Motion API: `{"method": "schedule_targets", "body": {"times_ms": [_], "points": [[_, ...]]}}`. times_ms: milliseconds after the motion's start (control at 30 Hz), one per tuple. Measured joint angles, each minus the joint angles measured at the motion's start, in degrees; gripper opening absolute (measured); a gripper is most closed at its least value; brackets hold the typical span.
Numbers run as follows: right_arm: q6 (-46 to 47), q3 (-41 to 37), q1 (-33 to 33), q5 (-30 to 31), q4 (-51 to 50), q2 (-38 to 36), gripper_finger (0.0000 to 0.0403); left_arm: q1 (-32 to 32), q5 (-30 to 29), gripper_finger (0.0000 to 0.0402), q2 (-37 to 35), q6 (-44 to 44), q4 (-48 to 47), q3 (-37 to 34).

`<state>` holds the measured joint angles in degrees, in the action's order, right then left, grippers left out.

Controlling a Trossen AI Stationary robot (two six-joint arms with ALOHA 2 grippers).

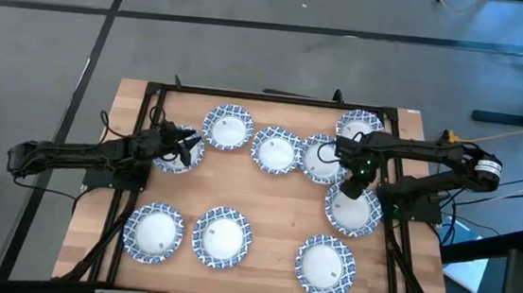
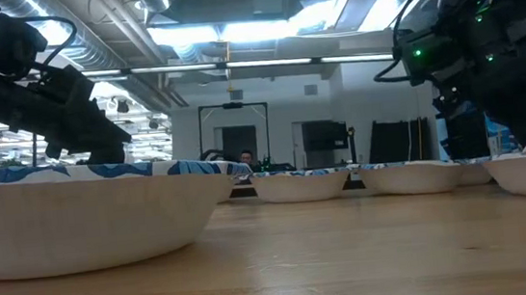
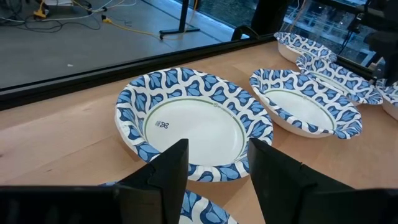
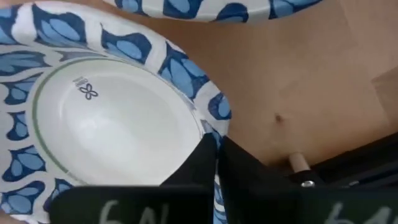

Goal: Nest bowls inside each other
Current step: Stack the blue patterned bowl on the blue patterned bowl

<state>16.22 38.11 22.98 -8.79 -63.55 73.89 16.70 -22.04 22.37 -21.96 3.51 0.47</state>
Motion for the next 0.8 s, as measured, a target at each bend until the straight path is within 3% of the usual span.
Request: {"method": "schedule_targets", "body": {"times_ms": [200,333,467,567,800], "points": [[0.2,0.7,0.0,-7.0,1.2,0.0,0.0006,0.0,0.0,0.0160,0.0,0.0,0.0,0.0],[-0.1,3.9,-0.3,-7.3,0.6,0.0,0.0007,0.0,0.0,0.0160,0.0,0.0,0.0,0.0],[-1.0,9.8,-0.3,-8.2,-0.7,0.0,0.0004,0.0,0.0,0.0160,0.0,0.0,0.0,0.0],[-1.0,14.8,-0.5,-12.5,-0.9,0.0,0.0004,0.0,0.0,0.0160,0.0,0.0,0.0,0.0],[2.4,24.6,-5.6,-14.9,3.6,0.3,0.0003,0.0,0.0,0.0160,0.0,0.0,0.0,0.0]]}}
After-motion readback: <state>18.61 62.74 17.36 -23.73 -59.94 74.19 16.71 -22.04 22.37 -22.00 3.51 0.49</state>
